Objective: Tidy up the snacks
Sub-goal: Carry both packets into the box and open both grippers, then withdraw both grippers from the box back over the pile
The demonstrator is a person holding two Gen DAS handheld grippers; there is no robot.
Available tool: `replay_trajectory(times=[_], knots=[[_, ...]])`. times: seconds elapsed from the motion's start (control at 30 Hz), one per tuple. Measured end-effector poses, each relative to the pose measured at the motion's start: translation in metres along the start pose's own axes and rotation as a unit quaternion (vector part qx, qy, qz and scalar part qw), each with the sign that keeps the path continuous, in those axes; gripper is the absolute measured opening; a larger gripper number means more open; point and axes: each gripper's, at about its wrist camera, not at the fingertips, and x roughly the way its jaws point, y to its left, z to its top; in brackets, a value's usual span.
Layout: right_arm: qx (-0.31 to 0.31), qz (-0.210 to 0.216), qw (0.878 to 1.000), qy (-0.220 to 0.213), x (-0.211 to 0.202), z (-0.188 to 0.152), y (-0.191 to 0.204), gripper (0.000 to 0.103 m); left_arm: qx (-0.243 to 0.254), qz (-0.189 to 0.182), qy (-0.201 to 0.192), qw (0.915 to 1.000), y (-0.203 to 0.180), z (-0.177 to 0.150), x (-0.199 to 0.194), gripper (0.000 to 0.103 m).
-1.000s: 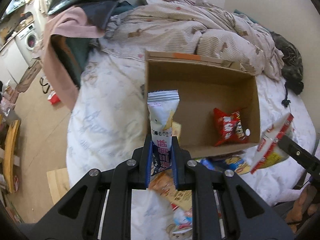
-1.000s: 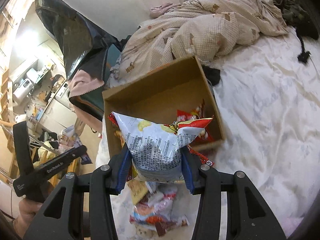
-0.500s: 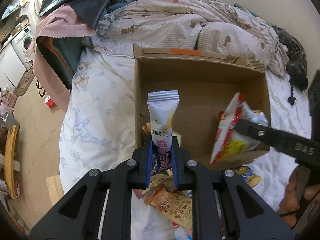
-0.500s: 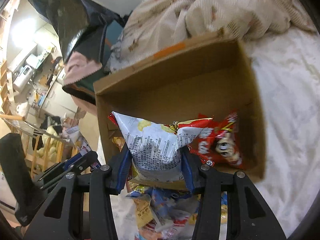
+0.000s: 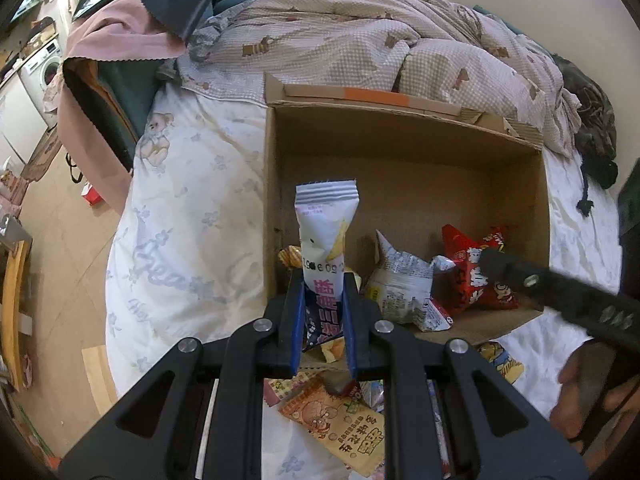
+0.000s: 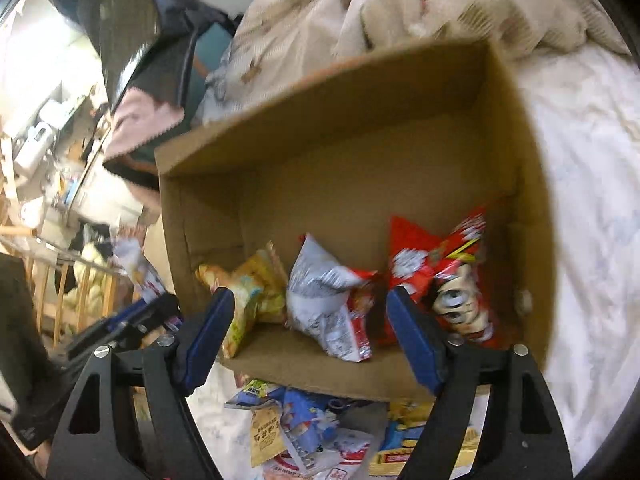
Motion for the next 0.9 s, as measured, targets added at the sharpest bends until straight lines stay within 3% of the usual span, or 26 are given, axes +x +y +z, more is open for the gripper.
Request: replay_trajectory(times=[0.27,0.33,0.37,0.4,0.43,0.9], knots=[[0.023,0.020,0.999,-0.023,-0.023,0.004,-0.007,0.081,0.013,-0.046,0.003,0.9989,-0.015,0.011,0.015,0.016],[0.008,0.010,1.000,-0.025,-0.024,0.004,-0.003,0.081,0.016,-0.049,0.008,0.9986,-0.017,0.010,0.017,0.037],[0.005,0.006,1.000,-0.026,-0.025,0.003,-0.003,0.081,0.012,-0.051,0.010,0.9986,-0.017,0.009,0.018,0.065],[0.005,0.006,1.000,-0.027,-0.026,0.003,-0.004,0.081,0.007,-0.050,0.008,0.9987,-0.017,0.008,0.017,0.086],[0.006,0.006,1.000,-0.027,-0.026,0.003,-0.005,0.081,0.002,-0.048,0.002,0.9988,-0.016,0.007,0.015,0.090],[-0.001,-0.003,1.000,-0.024,-0.026,0.001,-0.005,0.081,-0.034,-0.047,-0.022,0.9981,0.004,0.001,-0.005,0.090]])
